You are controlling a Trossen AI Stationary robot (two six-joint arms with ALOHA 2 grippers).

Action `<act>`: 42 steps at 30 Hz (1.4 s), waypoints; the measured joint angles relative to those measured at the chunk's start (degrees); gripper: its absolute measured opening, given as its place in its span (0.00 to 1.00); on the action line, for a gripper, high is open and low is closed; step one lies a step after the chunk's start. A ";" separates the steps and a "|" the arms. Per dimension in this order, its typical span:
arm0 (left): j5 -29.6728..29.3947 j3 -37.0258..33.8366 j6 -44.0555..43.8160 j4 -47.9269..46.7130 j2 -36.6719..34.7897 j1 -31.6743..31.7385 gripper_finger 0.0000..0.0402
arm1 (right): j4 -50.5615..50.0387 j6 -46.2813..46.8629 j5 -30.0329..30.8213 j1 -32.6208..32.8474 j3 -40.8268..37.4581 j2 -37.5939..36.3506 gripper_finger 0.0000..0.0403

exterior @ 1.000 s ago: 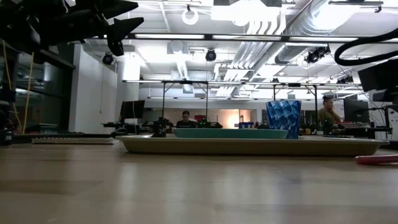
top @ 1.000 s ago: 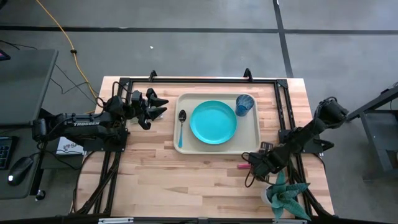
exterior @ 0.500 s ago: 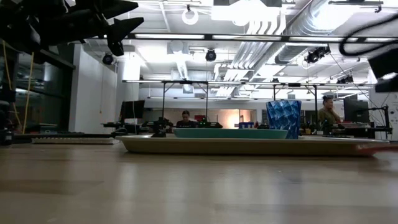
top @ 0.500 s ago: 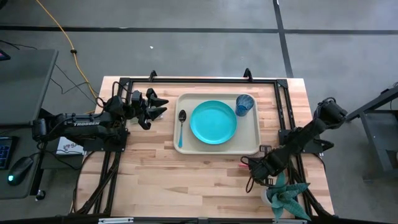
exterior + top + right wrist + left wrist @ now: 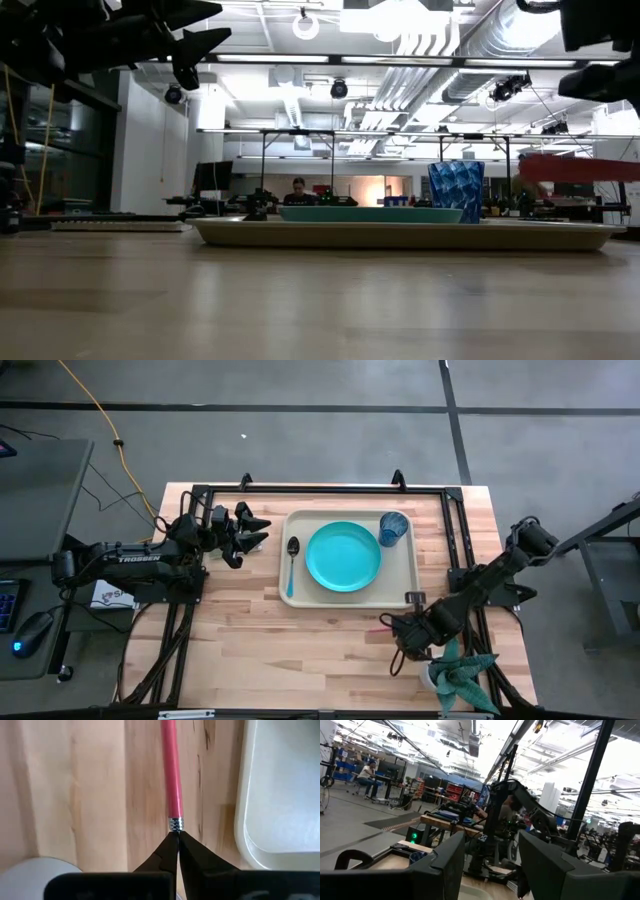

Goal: Pick and place plate/cup/fork/spoon on tray
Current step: Put the pink fork on the gray tray beside the blue plate

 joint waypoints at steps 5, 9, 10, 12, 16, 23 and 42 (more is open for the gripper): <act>0.00 0.00 0.00 0.00 0.00 0.00 0.42 | 0.23 -0.40 0.65 -0.54 0.44 0.00 0.00; 0.00 0.00 0.04 0.00 0.00 -0.02 0.42 | 0.28 -1.16 0.77 -1.50 0.44 0.00 0.00; 0.00 0.00 0.04 0.00 0.00 0.00 0.42 | 0.28 -1.45 0.55 -1.72 0.44 0.00 0.00; 0.00 0.00 0.02 0.00 0.00 0.00 0.42 | 0.34 -1.94 0.05 -2.20 0.44 0.00 0.00; 0.00 0.00 0.07 0.00 -0.01 0.00 0.42 | 0.38 -2.52 -0.40 -2.85 0.44 -0.02 0.00; 0.01 0.00 -1.06 0.00 0.00 -0.01 0.42 | 0.51 -2.37 -0.62 -2.89 0.44 -0.04 0.00; 0.02 0.00 -1.33 0.00 -0.02 0.00 0.42 | 0.67 -1.88 -1.52 -2.84 0.44 -0.07 0.00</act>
